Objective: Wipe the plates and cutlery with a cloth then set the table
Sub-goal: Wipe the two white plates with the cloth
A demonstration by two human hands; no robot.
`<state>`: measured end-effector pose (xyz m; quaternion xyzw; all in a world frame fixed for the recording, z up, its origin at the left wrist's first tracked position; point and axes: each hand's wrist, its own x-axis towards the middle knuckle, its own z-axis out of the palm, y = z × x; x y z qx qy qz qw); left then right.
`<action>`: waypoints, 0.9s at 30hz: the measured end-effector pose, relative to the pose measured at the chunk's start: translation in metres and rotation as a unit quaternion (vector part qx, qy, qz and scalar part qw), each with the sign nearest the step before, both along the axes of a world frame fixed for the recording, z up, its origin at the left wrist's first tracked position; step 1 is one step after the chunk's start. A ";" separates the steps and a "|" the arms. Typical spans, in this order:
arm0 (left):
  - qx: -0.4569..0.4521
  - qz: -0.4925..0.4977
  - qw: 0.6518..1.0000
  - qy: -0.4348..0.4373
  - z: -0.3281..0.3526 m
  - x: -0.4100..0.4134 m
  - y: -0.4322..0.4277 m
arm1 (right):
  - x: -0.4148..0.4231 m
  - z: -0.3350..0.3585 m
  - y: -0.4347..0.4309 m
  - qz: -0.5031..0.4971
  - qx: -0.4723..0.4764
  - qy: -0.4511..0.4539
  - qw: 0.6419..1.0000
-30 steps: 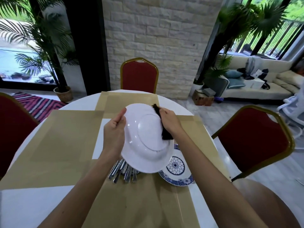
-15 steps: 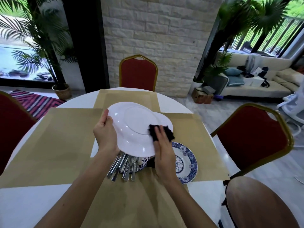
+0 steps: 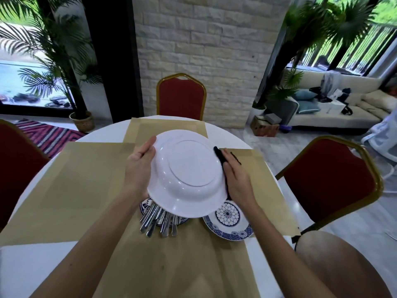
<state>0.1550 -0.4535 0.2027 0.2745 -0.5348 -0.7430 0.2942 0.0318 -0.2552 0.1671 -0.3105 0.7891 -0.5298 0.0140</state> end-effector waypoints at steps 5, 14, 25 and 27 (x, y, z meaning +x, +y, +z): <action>-0.061 -0.076 0.995 -0.010 0.004 0.003 0.008 | -0.037 0.031 -0.001 0.046 -0.027 -0.253 0.966; -0.354 -0.060 0.926 -0.113 0.009 0.001 -0.008 | -0.017 0.070 0.002 0.100 -0.121 -0.208 0.965; -0.033 -0.153 0.981 -0.112 0.011 -0.009 0.020 | 0.009 0.018 -0.016 0.081 0.090 0.531 0.839; -0.043 -0.126 0.986 -0.105 0.003 -0.012 0.022 | 0.016 0.010 -0.017 0.070 0.085 0.580 0.807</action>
